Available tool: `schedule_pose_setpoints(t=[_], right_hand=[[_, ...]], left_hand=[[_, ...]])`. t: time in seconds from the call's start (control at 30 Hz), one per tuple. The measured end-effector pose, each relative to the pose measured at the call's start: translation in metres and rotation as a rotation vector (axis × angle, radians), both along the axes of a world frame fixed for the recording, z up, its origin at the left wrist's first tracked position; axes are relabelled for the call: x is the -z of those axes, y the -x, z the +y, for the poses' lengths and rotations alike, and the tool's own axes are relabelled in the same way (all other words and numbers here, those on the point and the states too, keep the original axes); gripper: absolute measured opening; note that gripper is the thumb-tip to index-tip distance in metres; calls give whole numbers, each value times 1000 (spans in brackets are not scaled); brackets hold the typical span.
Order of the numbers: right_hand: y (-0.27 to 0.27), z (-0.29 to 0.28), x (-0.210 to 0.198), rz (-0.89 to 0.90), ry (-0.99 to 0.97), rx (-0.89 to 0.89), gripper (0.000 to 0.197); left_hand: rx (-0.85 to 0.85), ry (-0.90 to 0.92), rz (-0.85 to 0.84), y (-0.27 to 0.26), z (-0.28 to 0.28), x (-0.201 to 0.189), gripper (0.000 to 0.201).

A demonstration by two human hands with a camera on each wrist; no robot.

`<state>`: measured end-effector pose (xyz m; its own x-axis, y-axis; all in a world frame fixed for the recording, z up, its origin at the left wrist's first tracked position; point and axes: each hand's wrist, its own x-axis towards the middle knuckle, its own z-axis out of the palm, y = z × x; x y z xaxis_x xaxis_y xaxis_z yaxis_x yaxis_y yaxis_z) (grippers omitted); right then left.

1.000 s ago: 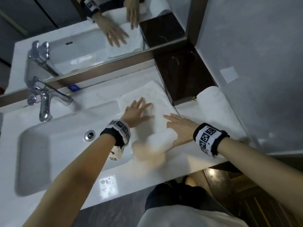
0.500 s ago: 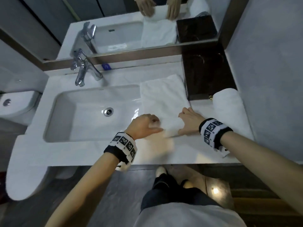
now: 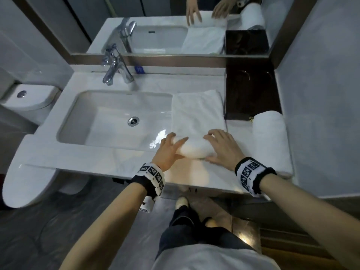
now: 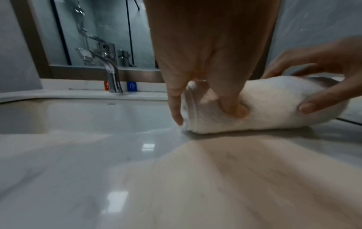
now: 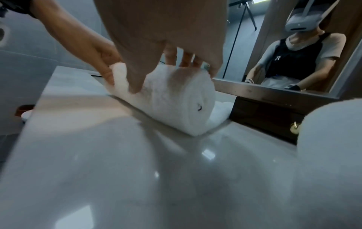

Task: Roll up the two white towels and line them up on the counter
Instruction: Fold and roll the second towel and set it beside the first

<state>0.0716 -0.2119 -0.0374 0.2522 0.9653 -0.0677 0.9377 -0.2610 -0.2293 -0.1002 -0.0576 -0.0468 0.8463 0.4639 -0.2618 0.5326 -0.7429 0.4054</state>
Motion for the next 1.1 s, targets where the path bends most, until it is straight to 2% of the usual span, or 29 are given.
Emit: schedule_pose_setpoints(t=[0.13,0.23,0.33,0.43,0.53,0.63,0.73,0.77,0.83,0.9,0.97,1.07,1.1], right_hand=[[6,-2,2,73,-88,24,53],[2,0,-2,123,-108,23,46],[-1,6,-5,166,-87,40,41],[-1,16,-5,200,-46,120,37],[-6,31,-5,210,-1,188,34],[-16,47,-4,162,82,168,34],[-24,64,-7,148,135,190,33],[-26,69,-9,137,142,195,33],[-28,76,-11,126,110,196,30],[-29,79,-10,84,47,169,28],[-28,75,-8,-19,16,100,36],[-25,66,-4,-64,159,-6,79],[-23,66,-2,-82,207,-15,85]], left_hand=[[-13,124,-1,2,14,-6,62],[-148,229,-24,4,24,-12,55],[-311,253,-95,3,25,-11,41],[-354,213,-138,-3,22,-13,30],[-250,22,-214,-12,16,-13,24],[-53,-172,-220,-23,6,-15,35],[95,-304,3,-28,-3,-12,72],[114,-360,87,-31,-4,-10,77],[108,-417,183,-39,2,-11,73],[102,-353,224,-50,17,-16,64],[94,-201,262,-63,37,-23,62],[142,-76,321,-79,67,-32,57],[170,-64,335,-83,75,-34,58]])
